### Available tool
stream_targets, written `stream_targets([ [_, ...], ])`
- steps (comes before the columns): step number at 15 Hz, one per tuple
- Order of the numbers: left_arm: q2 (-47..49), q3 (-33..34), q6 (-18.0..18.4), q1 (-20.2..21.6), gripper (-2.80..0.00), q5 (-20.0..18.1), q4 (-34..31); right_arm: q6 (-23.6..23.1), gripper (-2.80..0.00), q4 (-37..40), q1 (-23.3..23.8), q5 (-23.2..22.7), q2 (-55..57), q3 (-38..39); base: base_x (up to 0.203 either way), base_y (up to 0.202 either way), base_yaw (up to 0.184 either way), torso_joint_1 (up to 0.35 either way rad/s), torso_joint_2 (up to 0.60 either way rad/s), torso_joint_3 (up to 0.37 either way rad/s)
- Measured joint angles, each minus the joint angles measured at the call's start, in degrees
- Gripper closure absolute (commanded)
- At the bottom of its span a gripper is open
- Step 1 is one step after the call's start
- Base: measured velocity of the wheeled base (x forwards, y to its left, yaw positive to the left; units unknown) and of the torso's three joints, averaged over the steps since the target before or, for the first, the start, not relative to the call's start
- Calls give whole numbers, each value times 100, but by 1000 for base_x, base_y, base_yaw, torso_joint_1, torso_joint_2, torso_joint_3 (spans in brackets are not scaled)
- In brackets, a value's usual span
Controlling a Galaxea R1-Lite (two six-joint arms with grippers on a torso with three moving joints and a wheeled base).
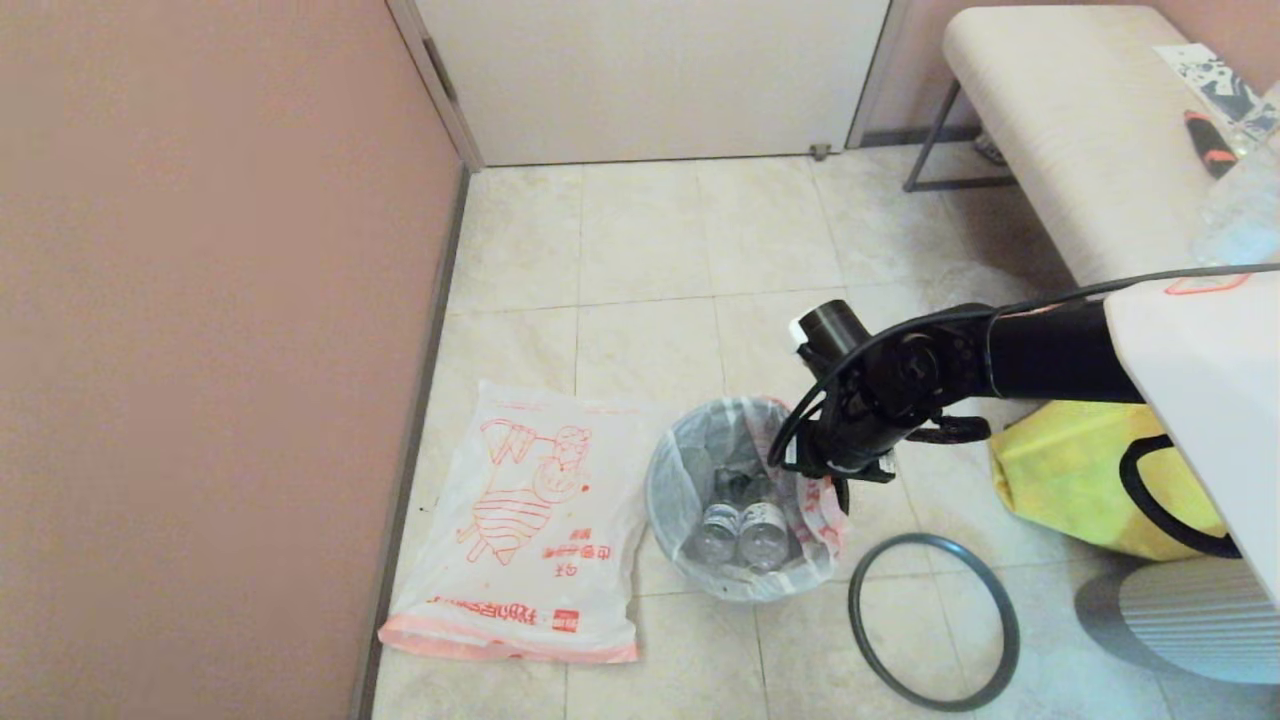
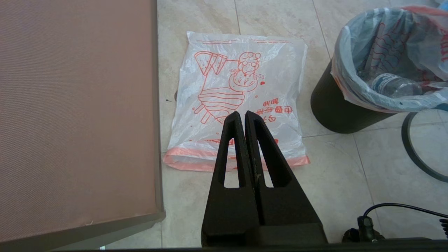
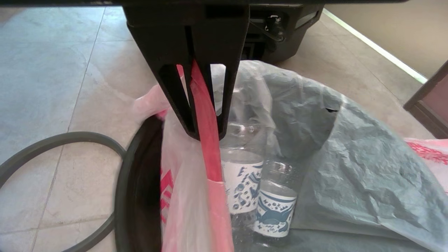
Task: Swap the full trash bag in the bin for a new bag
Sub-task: Place the trash bag on the floor
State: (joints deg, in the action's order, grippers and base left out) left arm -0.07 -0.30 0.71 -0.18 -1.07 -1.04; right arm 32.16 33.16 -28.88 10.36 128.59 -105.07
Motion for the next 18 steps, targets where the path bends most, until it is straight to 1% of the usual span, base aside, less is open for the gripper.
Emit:
stream_targets([
  [3, 0, 0, 0, 0, 0, 2, 0, -5, 0, -71, 46, 230, 318, -16, 0, 0, 0, 0, 0, 0],
  [6, 0, 0, -2, 0, 0, 2, 0, -16, 0, -322, 66, 289, 760, -42, 0, 0, 0, 0, 0, 0],
  [8, 0, 0, 0, 0, 0, 0, 0, -77, 0, -276, 29, 308, 912, -159, 0, 0, 0, 0, 0, 0],
  [11, 0, 0, 0, 0, 0, 2, -1, -93, 0, -2, -111, 350, 761, -268, 0, 0, 0, 0, 0, 0],
  [14, 0, 0, -1, 0, 0, -2, -1, 23, 0, 343, -214, 245, 215, -289, 0, 0, 0, 0, 0, 0],
  [15, 0, -2, 0, 0, 0, -2, 0, 56, 0, 404, -132, 152, 28, -293, 0, 0, 0, 0, 0, 0],
  [18, 0, -2, 1, 0, 0, -2, 0, 78, 0, 485, 365, -42, -291, -304, 0, 0, 0, 0, 0, 0],
])
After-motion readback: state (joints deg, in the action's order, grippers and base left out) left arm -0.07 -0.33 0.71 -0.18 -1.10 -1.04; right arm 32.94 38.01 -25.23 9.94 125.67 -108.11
